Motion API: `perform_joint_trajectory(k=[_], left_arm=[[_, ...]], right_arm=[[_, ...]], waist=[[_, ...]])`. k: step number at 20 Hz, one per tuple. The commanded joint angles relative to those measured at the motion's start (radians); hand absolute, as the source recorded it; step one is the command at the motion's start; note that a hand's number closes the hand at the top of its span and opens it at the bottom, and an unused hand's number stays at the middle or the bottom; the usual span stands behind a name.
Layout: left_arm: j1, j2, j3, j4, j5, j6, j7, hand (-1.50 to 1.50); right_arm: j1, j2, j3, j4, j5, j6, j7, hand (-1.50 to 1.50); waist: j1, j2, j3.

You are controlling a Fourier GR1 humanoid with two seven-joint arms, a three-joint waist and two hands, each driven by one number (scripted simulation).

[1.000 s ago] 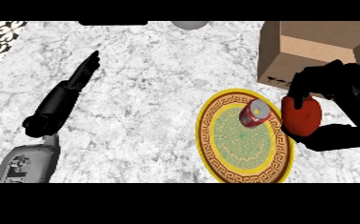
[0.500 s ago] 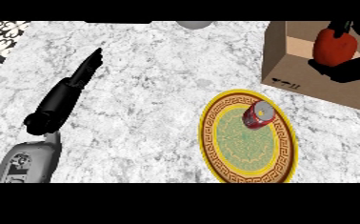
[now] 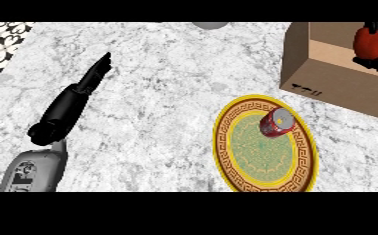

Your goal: Pick the bell pepper from the plate and place it in the cardboard box

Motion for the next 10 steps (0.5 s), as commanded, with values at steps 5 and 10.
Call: perform_joint_trajectory(k=[5, 10], left_arm=[[-0.042, -0.007, -0.004, 0.034, -0.007, -0.003, -0.015, 0.0], [-0.048, -0.009, -0.005, 0.013, 0.007, -0.017, 0.015, 0.0]], right_arm=[[-0.112, -0.117, 0.119, 0.367, 0.152, 0.032, -0.216, 1.5], [-0.154, -0.143, 0.185, 0.513, 0.219, 0.077, -0.347, -1.5]], waist=[[0.015, 0.01, 0.001], [0.021, 0.009, 0.002]])
